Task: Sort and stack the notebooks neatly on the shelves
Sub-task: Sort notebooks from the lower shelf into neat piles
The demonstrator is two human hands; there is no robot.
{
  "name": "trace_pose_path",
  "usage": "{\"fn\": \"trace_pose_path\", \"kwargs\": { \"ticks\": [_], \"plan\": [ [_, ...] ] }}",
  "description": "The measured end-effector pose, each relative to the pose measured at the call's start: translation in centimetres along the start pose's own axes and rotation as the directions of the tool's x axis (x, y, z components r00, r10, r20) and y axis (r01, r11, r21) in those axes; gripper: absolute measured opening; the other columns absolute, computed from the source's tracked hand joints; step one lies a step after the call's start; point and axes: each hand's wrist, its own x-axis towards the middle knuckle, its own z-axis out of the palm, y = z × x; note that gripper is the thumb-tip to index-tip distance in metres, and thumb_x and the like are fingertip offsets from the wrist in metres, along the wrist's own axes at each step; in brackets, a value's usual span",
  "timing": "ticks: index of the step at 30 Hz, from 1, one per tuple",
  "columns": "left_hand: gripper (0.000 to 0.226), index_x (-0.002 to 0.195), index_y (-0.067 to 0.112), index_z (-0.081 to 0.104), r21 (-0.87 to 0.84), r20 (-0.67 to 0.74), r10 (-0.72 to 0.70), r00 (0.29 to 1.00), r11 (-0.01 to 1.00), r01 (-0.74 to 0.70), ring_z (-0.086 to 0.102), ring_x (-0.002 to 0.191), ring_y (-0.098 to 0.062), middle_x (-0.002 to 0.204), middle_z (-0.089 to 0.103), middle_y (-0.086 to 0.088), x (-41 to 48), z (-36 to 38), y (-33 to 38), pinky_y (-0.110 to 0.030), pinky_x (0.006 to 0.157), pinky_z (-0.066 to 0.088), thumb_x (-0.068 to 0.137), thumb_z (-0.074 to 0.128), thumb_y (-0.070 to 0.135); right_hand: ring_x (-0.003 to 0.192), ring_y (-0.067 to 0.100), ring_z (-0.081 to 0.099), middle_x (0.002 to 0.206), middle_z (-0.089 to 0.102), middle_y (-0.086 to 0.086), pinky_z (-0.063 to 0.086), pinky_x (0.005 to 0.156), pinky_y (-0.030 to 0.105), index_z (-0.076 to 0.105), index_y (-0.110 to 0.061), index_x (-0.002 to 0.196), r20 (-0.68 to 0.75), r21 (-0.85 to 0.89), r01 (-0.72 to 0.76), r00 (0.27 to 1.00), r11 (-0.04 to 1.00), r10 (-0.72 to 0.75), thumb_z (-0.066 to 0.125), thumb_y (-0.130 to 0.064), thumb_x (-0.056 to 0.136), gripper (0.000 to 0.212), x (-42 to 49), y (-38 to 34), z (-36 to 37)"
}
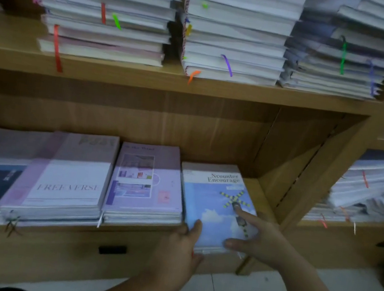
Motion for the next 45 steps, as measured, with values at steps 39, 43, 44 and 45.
{"fn": "trace_pose_path", "kwargs": {
  "ticks": [39, 43, 44, 45],
  "plan": [
    [0.025, 0.076, 0.010, 0.050, -0.508, -0.179, -0.186, 0.966, 0.859, 0.071, 0.040, 0.055, -0.013, 0.063, 0.049, -0.011, 2.5, 5.2, -3.9, -0.030, 0.056, 0.033, 0.083, 0.054, 0.034, 0.125, 0.023, 0.056, 0.140, 0.052, 0.000, 0.051, 0.100, 0.036, 0.057, -0.045, 0.139, -0.316, -0.215, 0.035, 0.943, 0.976, -0.103, 0.091, -0.022, 0.072, 0.079, 3.2, 0.4, 2.0],
    [0.014, 0.083, 0.016, 0.055, -0.553, -0.120, -0.220, 0.968, 0.825, 0.119, 0.053, 0.062, -0.013, 0.070, 0.057, -0.007, 3.0, 5.7, -3.9, -0.029, 0.061, 0.043, 0.084, 0.056, 0.031, 0.124, 0.024, 0.055, 0.138, 0.051, 0.002, 0.046, 0.097, 0.026, 0.056, -0.041, 0.141, -0.314, -0.203, 0.048, 0.943, 0.978, -0.112, 0.089, -0.016, 0.075, 0.078, 3.5, 0.5, 2.0],
    [0.008, 0.088, 0.022, 0.059, -0.567, -0.100, -0.231, 0.968, 0.813, 0.135, 0.062, 0.068, -0.015, 0.075, 0.062, -0.002, 3.1, 5.6, -3.9, -0.031, 0.065, 0.050, 0.083, 0.057, 0.028, 0.124, 0.024, 0.055, 0.139, 0.050, 0.003, 0.044, 0.096, 0.023, 0.057, -0.040, 0.141, -0.314, -0.186, 0.057, 0.942, 0.981, -0.115, 0.089, -0.015, 0.075, 0.078, 3.6, 0.5, 2.0],
    [0.011, 0.094, 0.029, 0.060, -0.580, -0.080, -0.232, 0.970, 0.802, 0.144, 0.067, 0.077, -0.015, 0.081, 0.065, 0.003, 3.1, 5.3, -3.8, -0.032, 0.072, 0.055, 0.083, 0.058, 0.027, 0.124, 0.024, 0.055, 0.140, 0.050, 0.003, 0.042, 0.095, 0.021, 0.057, -0.039, 0.141, -0.318, -0.174, 0.061, 0.941, 0.983, -0.115, 0.090, -0.014, 0.074, 0.078, 3.8, 0.6, 2.0]
  ]
}}
